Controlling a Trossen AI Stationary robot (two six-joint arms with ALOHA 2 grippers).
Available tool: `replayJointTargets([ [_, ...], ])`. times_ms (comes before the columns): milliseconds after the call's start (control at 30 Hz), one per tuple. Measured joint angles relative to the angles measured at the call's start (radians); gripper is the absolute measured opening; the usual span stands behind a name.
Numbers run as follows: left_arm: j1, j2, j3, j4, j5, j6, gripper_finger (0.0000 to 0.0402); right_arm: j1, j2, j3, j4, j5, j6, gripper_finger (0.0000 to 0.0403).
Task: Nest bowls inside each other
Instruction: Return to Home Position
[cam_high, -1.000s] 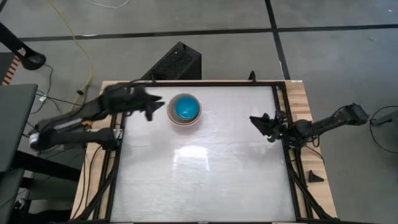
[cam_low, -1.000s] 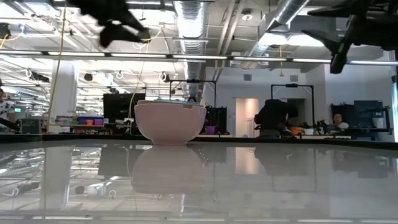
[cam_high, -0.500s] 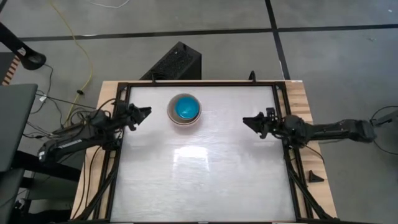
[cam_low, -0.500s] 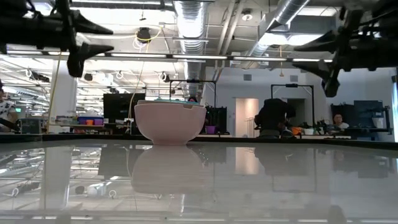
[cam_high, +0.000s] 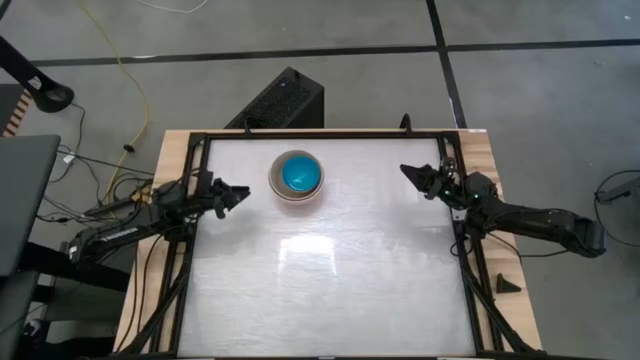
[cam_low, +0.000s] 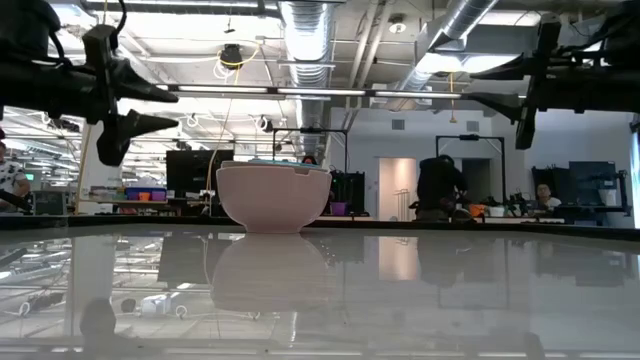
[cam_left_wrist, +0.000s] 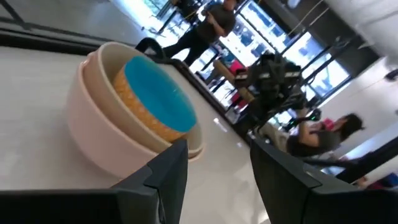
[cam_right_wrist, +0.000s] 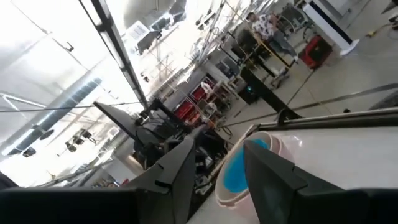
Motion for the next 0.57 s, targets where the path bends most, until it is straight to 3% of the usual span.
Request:
replayJointTargets([
  [200, 0.000, 0.044, 0.000, -0.019, -0.001, 0.138, 0.0164, 0.037, 0.001, 0.000, -0.162, -0.031, -0.125, 0.0151],
  [467, 0.000, 0.199, 0.000, -0.020, -0.004, 0.509, 0.0164, 0.134, 0.001, -0.001, -0.530, -0.068, -0.327, 0.0147],
  [567, 0.000, 0.257, -0.001, -0.020, -0.005, 0.566, 0.0164, 0.164, 0.001, -0.001, -0.600, -0.068, -0.387, 0.0147],
])
